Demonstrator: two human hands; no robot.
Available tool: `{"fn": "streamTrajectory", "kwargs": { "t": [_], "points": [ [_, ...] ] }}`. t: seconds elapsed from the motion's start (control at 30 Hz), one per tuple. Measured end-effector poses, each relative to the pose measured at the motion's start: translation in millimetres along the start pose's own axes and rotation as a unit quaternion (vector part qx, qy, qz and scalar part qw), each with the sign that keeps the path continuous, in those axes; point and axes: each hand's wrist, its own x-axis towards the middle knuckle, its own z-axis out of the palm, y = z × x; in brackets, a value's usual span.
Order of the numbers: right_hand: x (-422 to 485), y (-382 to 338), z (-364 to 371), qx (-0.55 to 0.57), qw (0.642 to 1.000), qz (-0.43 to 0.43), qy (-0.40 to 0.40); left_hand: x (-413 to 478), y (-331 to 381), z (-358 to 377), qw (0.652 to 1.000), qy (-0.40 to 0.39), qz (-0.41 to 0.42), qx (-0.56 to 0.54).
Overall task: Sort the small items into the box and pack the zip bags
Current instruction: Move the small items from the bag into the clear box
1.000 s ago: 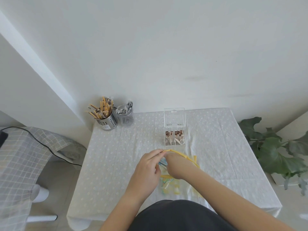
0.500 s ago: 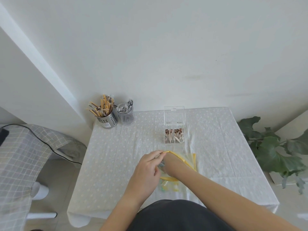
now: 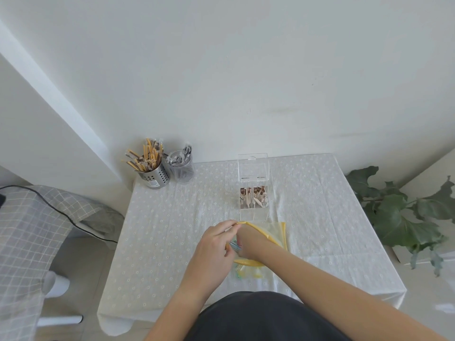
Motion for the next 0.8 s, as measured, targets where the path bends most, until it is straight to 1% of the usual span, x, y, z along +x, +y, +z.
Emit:
{"fn": "streamTrajectory", "kwargs": {
  "t": [0.1,0.27,0.43,0.47,0.57,0.7,0.73,0.8],
  "points": [
    [-3.8,1.1,-3.8,-0.005,1.0,-0.001,-0.015,1.6,0.5,0.4,1.0,0.002,0.003,0.0],
    [-1.3,5.4,-9.2,0.033,0.999,0.02,-0.016,5.3,1.9,0.5,1.0,0.0,0.002,-0.001],
    [-8.5,1.3,-28.1,0.056,0.998,-0.006,-0.024,9.0,0.1,1.0,1.0,0.005,-0.002,0.005],
    [-11.0,1.9,-30.1,0.053,0.998,-0.019,-0.01,9.5,-0.6,1.1,1.0,0.006,-0.002,0.006],
    [-28.4,1.1,-34.6,0.063,0.995,-0.035,0.071,11.0,-2.6,2.1,1.0,0.011,-0.008,0.009],
    [-41.2,-6.3,-47.3,-0.003,0.996,-0.051,0.075,12.9,-6.9,1.6,1.0,0.022,-0.019,0.009],
    [-43.3,-5.6,-50.3,0.001,0.995,-0.054,0.079,13.1,-7.9,1.1,0.999,0.027,-0.023,0.011],
    [-47.2,0.4,-53.0,0.045,0.992,-0.054,0.105,13.5,-10.1,0.1,0.999,0.034,-0.033,0.01]
  ]
}}
